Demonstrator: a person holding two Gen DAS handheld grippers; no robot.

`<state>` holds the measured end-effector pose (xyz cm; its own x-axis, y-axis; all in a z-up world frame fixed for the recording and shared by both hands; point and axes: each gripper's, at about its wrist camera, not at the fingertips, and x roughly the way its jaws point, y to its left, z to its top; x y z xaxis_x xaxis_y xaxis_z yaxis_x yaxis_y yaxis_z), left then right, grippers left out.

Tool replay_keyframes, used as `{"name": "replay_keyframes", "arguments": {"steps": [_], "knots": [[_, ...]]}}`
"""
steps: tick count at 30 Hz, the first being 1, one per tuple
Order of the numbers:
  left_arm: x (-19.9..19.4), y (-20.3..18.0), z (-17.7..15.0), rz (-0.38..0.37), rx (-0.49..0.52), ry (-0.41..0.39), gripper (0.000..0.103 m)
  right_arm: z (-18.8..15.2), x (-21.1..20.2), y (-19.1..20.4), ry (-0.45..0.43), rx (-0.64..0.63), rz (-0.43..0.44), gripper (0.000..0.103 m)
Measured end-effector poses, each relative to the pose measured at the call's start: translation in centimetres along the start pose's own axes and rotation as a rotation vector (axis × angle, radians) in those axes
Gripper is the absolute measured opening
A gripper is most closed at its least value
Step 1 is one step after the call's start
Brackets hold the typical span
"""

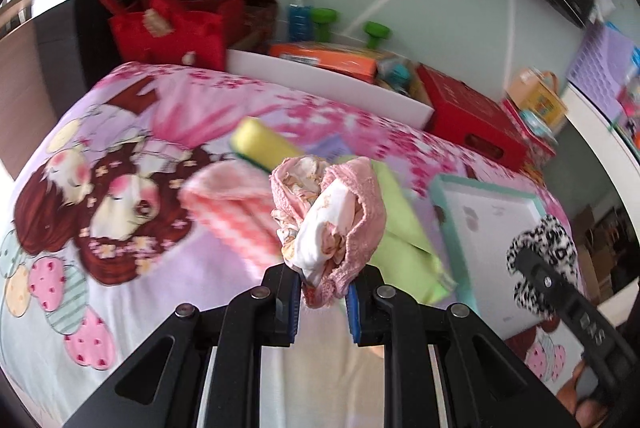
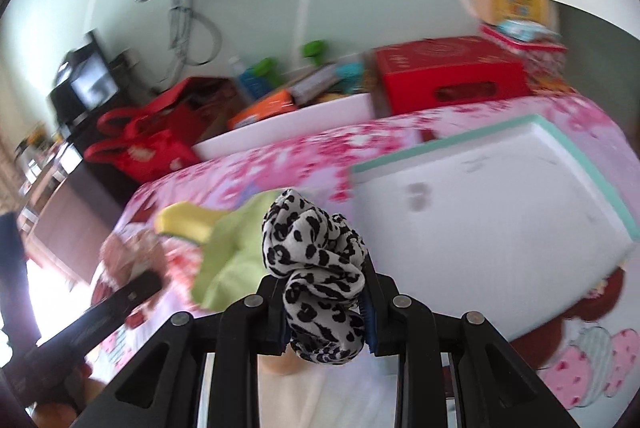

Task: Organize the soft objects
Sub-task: 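Carry the pink socks and leopard scrunchie into the white tray and release both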

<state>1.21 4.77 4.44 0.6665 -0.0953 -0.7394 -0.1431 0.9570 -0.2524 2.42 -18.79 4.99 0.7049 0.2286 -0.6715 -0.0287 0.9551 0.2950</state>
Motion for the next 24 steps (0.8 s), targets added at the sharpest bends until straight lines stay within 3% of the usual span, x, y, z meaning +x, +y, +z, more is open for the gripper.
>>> {"name": "replay_keyframes", "arguments": {"steps": [5, 9, 15, 24], "knots": [[0.7, -4.1, -0.6, -0.028, 0.084, 0.031, 0.019, 0.6, -0.5, -4.6, -0.001, 0.084, -0.065, 0.029], [1.5, -7.8, -1.2, -0.053, 0.156, 0.058, 0.019, 0.8, -0.8, -7.8, -0.003, 0.107, -0.171, 0.029], [2.7, -12.5, -1.5, -0.114, 0.205, 0.096, 0.019, 0.7, -0.9, -12.1, -0.002, 0.169, -0.271, 0.029], [4.4, -18.0, -0.7, -0.140, 0.253, 0.097, 0.019, 0.9, -0.8, -14.4, -0.009, 0.204, -0.324, 0.029]]}}
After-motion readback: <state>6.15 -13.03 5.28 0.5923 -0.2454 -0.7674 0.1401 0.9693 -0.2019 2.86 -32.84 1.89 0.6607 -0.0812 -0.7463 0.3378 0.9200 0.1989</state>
